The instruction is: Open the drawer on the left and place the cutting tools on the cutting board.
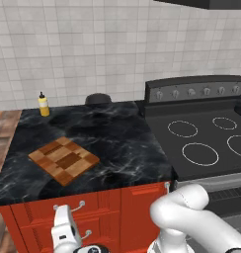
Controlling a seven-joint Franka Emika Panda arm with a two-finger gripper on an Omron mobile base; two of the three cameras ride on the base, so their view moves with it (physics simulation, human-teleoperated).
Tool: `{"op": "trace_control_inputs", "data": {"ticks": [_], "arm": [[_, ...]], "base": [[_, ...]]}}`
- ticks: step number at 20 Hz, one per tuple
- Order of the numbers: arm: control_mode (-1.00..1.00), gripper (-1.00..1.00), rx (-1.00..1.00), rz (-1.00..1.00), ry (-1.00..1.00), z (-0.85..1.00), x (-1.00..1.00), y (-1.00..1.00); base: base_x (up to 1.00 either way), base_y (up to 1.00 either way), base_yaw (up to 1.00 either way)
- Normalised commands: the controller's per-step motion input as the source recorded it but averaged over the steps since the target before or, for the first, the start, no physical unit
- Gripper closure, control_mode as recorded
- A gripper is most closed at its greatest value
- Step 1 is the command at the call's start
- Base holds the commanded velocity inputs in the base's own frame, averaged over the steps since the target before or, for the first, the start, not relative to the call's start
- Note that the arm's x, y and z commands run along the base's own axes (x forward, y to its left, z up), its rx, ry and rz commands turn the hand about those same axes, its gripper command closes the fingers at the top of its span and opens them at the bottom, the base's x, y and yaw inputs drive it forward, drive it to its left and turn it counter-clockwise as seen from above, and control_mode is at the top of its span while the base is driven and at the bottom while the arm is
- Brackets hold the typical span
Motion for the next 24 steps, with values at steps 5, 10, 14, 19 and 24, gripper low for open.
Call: {"op": "trace_control_inputs", "data": {"ticks": [5,10,14,19,24], "arm": [[-1.0,-1.0,0.0,0.0,-0.22,-0.59,0.26,0.01],[-1.0,-1.0,0.0,0.0,-0.2,-0.47,0.32,0.01],[-1.0,-1.0,0.0,-0.03,-0.19,-0.39,0.32,0.0],[-1.0,-1.0,0.0,-0.06,-0.14,-0.29,0.3,0.0],[-1.0,-1.0,0.07,-0.1,-0.01,-0.27,0.25,0.0]], "base": [[0.0,0.0,0.0],[0.0,0.0,0.0],[0.0,0.0,0.0],[0.0,0.0,0.0],[0.0,0.0,0.0]]}}
